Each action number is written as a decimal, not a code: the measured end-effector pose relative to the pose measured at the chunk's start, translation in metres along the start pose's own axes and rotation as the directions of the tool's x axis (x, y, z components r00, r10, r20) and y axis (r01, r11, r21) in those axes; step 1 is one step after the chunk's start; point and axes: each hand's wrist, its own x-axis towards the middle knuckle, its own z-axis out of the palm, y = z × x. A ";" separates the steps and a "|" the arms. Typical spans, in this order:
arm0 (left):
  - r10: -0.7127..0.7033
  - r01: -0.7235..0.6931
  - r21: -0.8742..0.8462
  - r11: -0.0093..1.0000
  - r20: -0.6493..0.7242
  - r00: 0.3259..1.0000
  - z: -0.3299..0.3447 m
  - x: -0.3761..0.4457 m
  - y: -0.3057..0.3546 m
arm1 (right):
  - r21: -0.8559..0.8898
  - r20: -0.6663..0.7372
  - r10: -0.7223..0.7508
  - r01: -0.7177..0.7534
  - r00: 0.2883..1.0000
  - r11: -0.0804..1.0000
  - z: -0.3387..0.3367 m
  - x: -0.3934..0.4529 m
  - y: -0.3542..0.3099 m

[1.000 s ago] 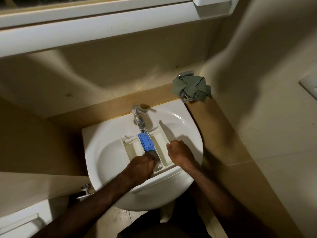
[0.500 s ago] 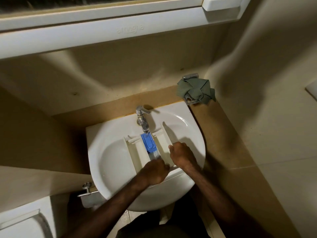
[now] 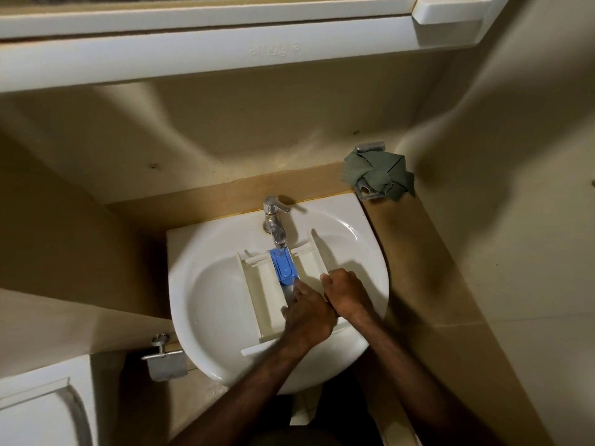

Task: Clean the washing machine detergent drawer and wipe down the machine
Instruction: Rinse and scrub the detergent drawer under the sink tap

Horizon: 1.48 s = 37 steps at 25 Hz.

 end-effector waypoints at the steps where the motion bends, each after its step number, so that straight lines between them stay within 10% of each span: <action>1: 0.011 -0.010 0.018 1.000 -0.023 1.000 0.002 -0.001 0.000 | -0.001 0.001 -0.001 0.001 1.000 1.000 0.001 0.000 0.000; 9: 0.144 -0.048 0.399 0.916 -0.215 0.966 0.006 -0.025 -0.006 | 0.000 -0.013 -0.004 0.004 1.000 1.000 0.003 0.003 0.002; 21: -0.067 0.064 -0.044 0.997 -0.079 0.995 0.008 -0.001 -0.004 | -0.001 -0.012 -0.020 0.020 1.000 1.000 0.004 0.005 0.005; 30: 0.051 -0.024 0.167 0.986 -0.160 0.986 0.009 -0.022 -0.005 | -0.002 -0.023 -0.020 0.020 1.000 1.000 0.006 0.006 0.005; 37: -0.063 0.062 -0.088 0.994 -0.006 0.998 0.002 0.002 0.003 | 0.006 -0.003 -0.020 0.020 1.000 1.000 0.005 0.005 0.006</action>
